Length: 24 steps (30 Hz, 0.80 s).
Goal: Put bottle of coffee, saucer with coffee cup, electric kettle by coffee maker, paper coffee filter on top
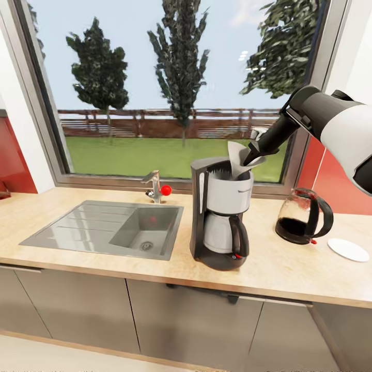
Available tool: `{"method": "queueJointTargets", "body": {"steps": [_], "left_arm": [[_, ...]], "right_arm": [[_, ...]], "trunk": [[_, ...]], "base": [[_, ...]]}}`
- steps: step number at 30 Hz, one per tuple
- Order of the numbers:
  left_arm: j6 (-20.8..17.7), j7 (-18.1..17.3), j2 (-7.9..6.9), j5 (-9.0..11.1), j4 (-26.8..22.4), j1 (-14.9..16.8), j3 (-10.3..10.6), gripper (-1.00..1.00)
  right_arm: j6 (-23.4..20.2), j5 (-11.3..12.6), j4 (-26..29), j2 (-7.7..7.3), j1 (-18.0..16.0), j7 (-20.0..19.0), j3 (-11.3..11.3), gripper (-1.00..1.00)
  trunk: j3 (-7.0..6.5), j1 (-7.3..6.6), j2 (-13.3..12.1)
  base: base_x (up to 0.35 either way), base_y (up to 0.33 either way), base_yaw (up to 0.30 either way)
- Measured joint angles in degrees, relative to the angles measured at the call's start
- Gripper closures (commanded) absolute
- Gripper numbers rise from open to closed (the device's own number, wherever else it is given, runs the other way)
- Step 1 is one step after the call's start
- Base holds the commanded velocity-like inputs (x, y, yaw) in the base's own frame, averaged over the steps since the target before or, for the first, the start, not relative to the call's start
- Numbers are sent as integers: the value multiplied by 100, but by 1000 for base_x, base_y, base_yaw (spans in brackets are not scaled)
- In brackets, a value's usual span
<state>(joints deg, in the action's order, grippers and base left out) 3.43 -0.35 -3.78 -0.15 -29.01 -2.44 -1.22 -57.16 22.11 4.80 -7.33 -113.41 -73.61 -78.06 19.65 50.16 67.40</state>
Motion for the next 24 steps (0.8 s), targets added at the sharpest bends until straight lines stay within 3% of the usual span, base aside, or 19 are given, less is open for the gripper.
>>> {"method": "queueJointTargets", "body": {"steps": [24], "left_arm": [[1, -2, -1, -1, 0, 0, 0, -100]], "right_arm": [[-1, 0, 0, 0, 0, 0, 4, 100]], "trunk": [[103, 0, 0]], "base": [[0, 0, 0]]}}
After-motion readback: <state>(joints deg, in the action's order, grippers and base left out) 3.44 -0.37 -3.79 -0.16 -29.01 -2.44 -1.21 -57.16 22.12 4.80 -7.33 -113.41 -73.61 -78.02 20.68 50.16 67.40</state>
